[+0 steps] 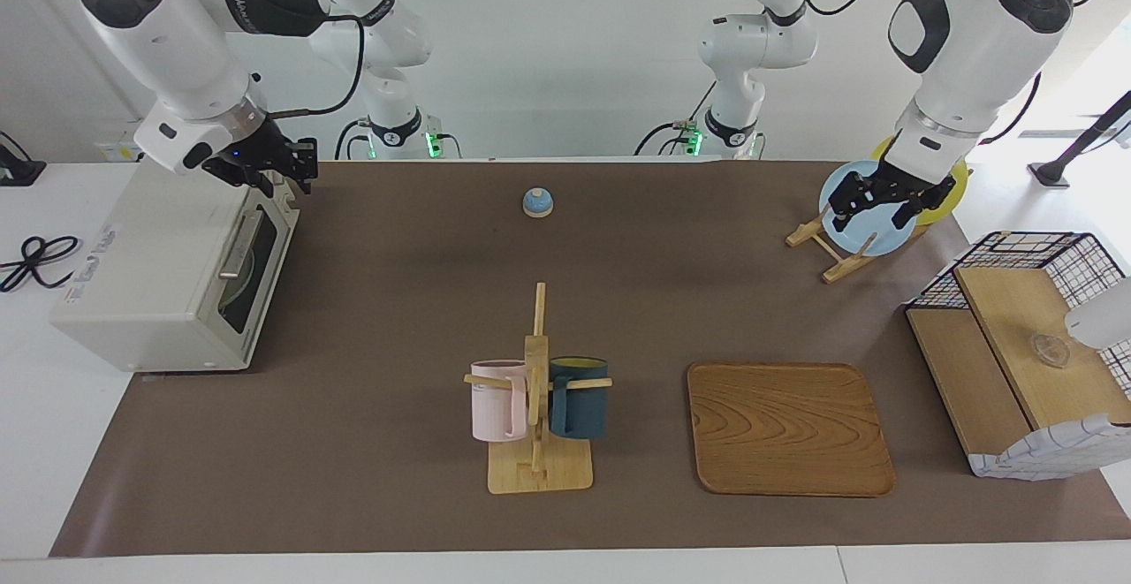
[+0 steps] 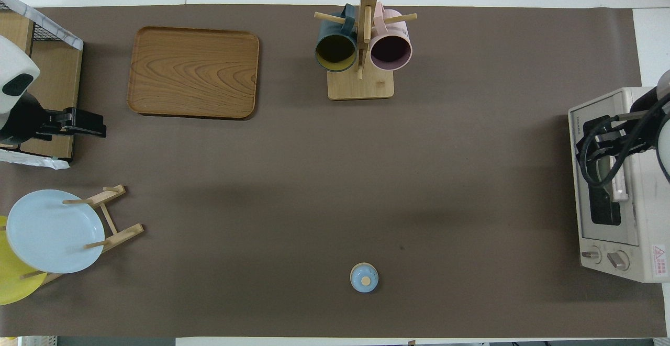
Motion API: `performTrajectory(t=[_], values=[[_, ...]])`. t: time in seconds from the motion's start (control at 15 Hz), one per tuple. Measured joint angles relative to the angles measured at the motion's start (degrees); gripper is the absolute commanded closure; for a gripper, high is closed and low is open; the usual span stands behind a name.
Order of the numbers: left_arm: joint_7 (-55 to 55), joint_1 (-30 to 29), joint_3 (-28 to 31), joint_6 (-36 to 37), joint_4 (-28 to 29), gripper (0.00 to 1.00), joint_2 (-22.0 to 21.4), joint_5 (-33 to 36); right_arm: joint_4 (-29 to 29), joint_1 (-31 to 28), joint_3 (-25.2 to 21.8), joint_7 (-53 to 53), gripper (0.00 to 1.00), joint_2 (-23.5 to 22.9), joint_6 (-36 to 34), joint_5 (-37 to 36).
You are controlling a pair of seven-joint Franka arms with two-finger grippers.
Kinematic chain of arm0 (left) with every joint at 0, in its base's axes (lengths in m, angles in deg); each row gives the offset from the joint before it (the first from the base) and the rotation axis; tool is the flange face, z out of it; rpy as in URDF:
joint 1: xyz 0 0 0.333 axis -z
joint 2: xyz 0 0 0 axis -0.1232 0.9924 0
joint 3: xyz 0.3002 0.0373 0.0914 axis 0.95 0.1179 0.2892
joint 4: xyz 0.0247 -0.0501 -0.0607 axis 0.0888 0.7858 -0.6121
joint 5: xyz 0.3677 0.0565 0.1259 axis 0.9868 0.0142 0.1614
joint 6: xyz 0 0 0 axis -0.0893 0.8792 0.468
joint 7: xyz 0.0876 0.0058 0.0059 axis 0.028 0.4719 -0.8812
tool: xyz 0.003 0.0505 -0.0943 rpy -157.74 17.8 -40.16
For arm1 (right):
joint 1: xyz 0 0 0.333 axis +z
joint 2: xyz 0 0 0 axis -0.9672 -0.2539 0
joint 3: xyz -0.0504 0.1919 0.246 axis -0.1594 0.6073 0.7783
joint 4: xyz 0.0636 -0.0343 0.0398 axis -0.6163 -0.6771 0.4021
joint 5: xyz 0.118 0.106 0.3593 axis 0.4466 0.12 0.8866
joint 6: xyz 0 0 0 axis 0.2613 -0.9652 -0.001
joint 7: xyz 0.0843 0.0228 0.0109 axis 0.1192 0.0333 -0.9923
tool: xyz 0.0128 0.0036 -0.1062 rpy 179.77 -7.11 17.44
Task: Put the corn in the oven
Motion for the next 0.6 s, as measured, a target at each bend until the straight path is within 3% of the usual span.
performTrajectory(t=[0.2, 0.6], values=[[0.00, 0.00, 0.00, 0.00, 0.00, 0.00, 0.00, 0.00, 0.03, 2.82, -3.12, 0.22, 0.00, 0.95, 0.00, 0.08], [0.00, 0.00, 0.00, 0.00, 0.00, 0.00, 0.00, 0.00, 0.02, 2.97, -3.87, 0.22, 0.00, 1.08, 0.06, 0.11]])
